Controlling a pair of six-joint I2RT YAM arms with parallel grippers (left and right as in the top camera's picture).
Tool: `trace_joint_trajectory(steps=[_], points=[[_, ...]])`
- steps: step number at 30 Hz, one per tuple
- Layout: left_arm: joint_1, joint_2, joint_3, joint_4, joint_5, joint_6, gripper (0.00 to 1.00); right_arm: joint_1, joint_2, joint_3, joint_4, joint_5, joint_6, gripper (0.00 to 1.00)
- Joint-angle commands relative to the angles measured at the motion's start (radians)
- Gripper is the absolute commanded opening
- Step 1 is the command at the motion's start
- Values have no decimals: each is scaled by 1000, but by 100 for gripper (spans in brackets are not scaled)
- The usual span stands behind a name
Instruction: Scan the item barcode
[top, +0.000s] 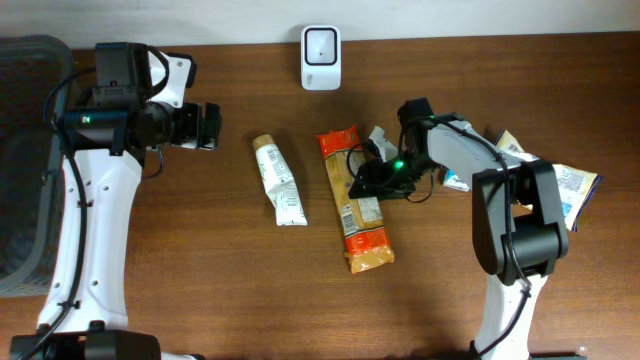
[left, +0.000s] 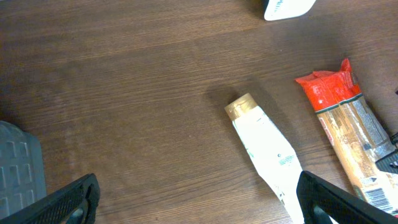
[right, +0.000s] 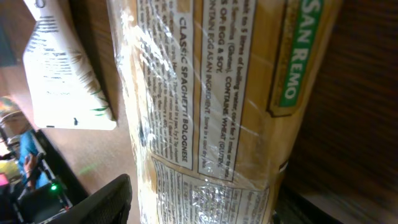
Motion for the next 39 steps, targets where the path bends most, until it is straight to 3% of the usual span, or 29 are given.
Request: trace_joint_trajectory(steps=[1, 4, 6, 8, 14, 21, 30, 33, 39], points=[[5, -8, 12, 2, 3, 13, 99, 60, 40, -35, 52, 22, 20, 62], [5, -8, 12, 2, 3, 13, 99, 93, 77, -35, 86, 34, 61, 54], [5, -8, 12, 2, 3, 13, 99, 91, 86, -35, 93, 33, 84, 30], [5, -8, 12, 2, 3, 13, 99, 82, 86, -32, 92, 21, 90, 14], [5, -8, 12, 2, 3, 13, 99, 83, 82, 6, 80, -40, 89, 4], [5, -8, 12, 2, 3, 13, 99, 80, -27, 92, -42, -56, 86, 4], [5, -8, 12, 2, 3, 13, 99, 168, -135, 283, -316, 334, 131, 4], [5, -8, 12, 2, 3, 13, 99, 235, -122, 280, -320, 513, 206, 4], [5, -8, 12, 2, 3, 13, 99, 323, -9, 270, -301, 602, 263, 4]])
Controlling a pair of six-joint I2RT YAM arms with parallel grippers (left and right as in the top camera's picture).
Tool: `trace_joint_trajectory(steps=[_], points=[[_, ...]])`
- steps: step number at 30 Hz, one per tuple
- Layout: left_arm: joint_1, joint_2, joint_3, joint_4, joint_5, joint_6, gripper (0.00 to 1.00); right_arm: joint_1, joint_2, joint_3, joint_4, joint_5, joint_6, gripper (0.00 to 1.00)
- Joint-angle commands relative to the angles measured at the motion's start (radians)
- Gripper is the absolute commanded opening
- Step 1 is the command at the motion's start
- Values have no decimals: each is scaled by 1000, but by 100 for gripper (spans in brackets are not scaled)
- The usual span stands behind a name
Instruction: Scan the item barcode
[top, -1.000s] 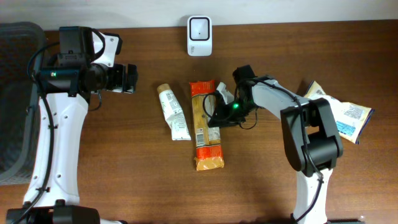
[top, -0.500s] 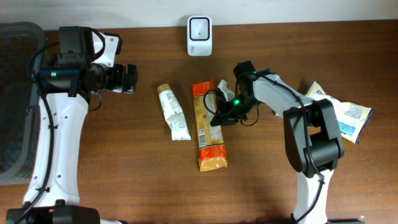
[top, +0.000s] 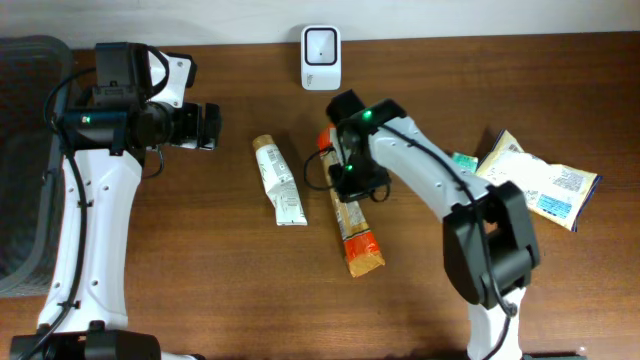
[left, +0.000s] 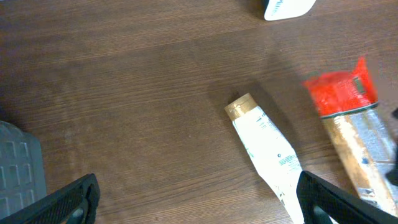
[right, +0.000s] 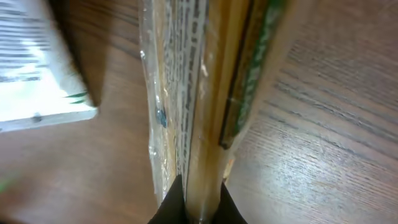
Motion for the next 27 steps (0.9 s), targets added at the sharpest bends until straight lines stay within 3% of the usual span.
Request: trace_joint_trajectory(steps=[1, 9, 12, 20, 27], points=[[5, -8, 12, 1, 3, 13, 99, 42, 53, 17, 1, 62, 37, 4], [5, -8, 12, 1, 3, 13, 99, 74, 56, 17, 31, -17, 37, 7], [5, -8, 12, 1, 3, 13, 99, 84, 55, 19, 23, -31, 37, 4], [5, -8, 12, 1, 3, 13, 99, 85, 55, 171, -218, 338, 161, 4], [5, -8, 12, 1, 3, 13, 99, 86, 56, 155, -203, 359, 165, 4]])
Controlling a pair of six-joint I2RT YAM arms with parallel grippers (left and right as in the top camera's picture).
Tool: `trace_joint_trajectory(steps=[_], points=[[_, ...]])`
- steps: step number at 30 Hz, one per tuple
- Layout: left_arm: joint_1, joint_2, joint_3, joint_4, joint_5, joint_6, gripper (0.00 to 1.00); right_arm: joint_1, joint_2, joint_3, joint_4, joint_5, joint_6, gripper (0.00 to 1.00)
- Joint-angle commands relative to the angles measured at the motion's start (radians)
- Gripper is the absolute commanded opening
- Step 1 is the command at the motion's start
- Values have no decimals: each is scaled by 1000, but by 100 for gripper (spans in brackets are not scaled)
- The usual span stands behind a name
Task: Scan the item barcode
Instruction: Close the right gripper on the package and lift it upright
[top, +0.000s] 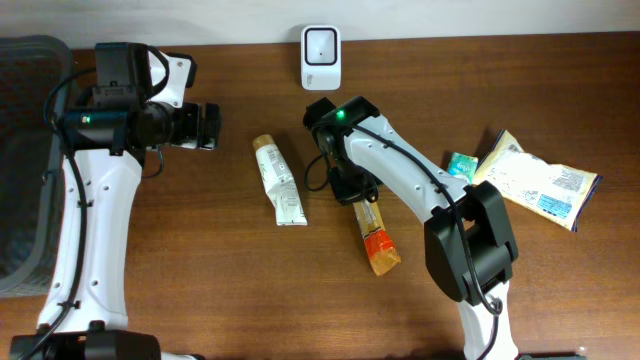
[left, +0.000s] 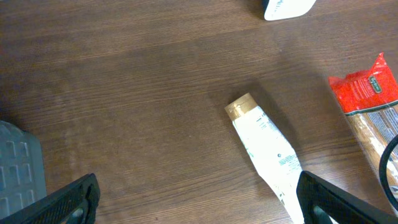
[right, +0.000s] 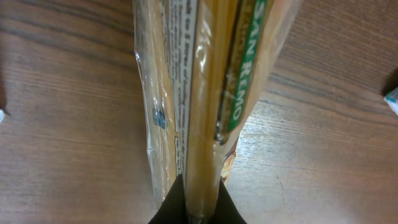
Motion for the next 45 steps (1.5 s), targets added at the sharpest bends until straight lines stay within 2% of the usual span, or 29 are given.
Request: trace_joint_trajectory(steps=[1, 8, 12, 15, 18, 21, 29, 33, 36, 37, 38, 39, 40, 45], points=[[5, -8, 12, 1, 3, 13, 99, 4, -9, -15, 40, 50, 20, 4], [5, -8, 12, 1, 3, 13, 99, 14, -8, -71, 111, -2, 19, 4], [5, -8, 12, 1, 3, 13, 99, 14, -8, -71, 137, -46, 1, 20], [5, -8, 12, 1, 3, 13, 99, 14, -7, -72, 150, -52, -11, 24], [5, -8, 12, 1, 3, 13, 99, 12, -3, -72, 156, -53, -11, 34], [5, -8, 12, 1, 3, 13, 99, 12, 21, -73, 163, -61, -13, 37], [5, -8, 12, 1, 3, 13, 99, 9, 104, -73, 179, -90, -23, 36], [5, -8, 12, 1, 3, 13, 99, -20, 104, -73, 181, -109, -27, 25], [5, -8, 12, 1, 3, 13, 99, -48, 104, -73, 180, -136, -30, 23], [5, -8, 12, 1, 3, 13, 99, -55, 104, -73, 178, -135, -31, 27], [5, -8, 12, 1, 3, 13, 99, -58, 104, -73, 177, -137, -43, 38], [5, -8, 12, 1, 3, 13, 99, -63, 103, -72, 172, -151, -56, 66], [5, -8, 12, 1, 3, 13, 99, -64, 102, -72, 169, -154, -57, 70], [7, -8, 12, 1, 3, 13, 99, -66, 98, -72, 158, -154, -56, 75]])
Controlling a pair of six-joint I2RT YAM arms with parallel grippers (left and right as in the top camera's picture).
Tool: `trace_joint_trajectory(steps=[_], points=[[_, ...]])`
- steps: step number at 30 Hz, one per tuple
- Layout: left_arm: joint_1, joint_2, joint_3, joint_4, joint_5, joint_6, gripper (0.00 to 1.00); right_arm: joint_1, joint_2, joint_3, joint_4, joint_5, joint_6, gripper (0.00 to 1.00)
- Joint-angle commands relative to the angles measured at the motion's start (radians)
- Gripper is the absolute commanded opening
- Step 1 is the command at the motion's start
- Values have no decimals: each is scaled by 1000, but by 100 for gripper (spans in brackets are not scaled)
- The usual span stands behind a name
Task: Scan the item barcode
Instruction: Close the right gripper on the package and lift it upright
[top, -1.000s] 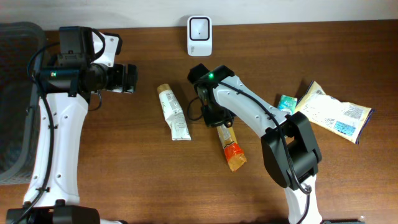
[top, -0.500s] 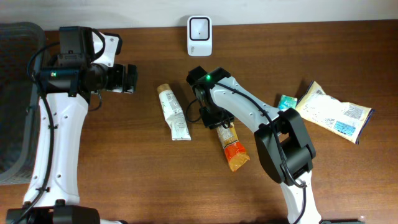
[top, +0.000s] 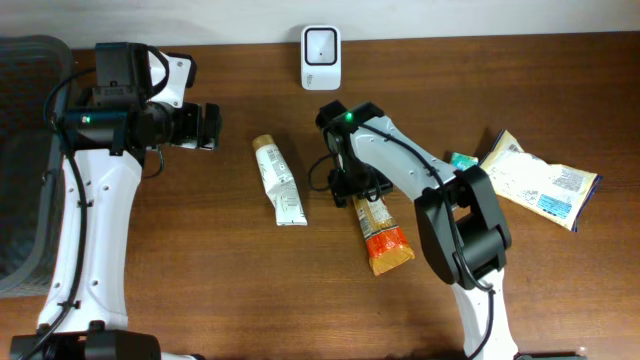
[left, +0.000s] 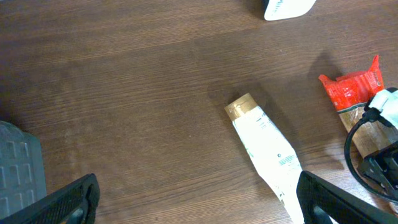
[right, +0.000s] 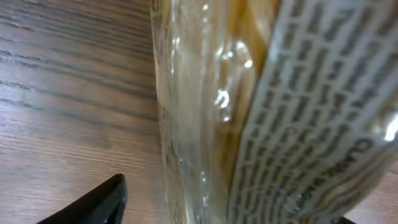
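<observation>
The spaghetti packet (top: 381, 237), clear with red ends, lies on the brown table (top: 200, 280) right of centre, its printed label up. My right gripper (top: 352, 188) is over its far end. In the right wrist view the packet (right: 261, 106) fills the frame and one dark fingertip (right: 93, 202) stands apart at its left, so the jaws are open; the other finger is hidden. The white scanner (top: 320, 45) sits at the back edge. My left gripper (top: 205, 125) hovers open far to the left, its fingertips (left: 68, 202) wide apart, and its view shows the packet's red end (left: 351, 90).
A white tube with a gold cap (top: 279, 180) lies left of the packet. Snack packets (top: 540, 185) and a small teal item (top: 460, 162) lie at the right. A grey basket (top: 25, 160) stands at the table's left edge.
My right gripper was shut on the packet, which it held on edge. Now its jaws are open and the packet lies flat with its label showing. The left arm has not moved.
At first the packet lay flat beside the tube with my right gripper open round it. Then the gripper was shut on it, the packet on edge. Later the packet sat further right and nearer the front. Now it lies flat there, let go.
</observation>
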Motion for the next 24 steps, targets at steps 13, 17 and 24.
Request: trace_joint_trajectory(steps=[13, 17, 24], points=[[7, -8, 12, 1, 3, 13, 99, 1, 11, -4, 33, -149, -73, 25], [7, -8, 12, 1, 3, 13, 99, 1, 5, 19, 30, -257, -118, 15], [7, -8, 12, 1, 3, 13, 99, -50, -64, 170, -50, -504, -206, 4]])
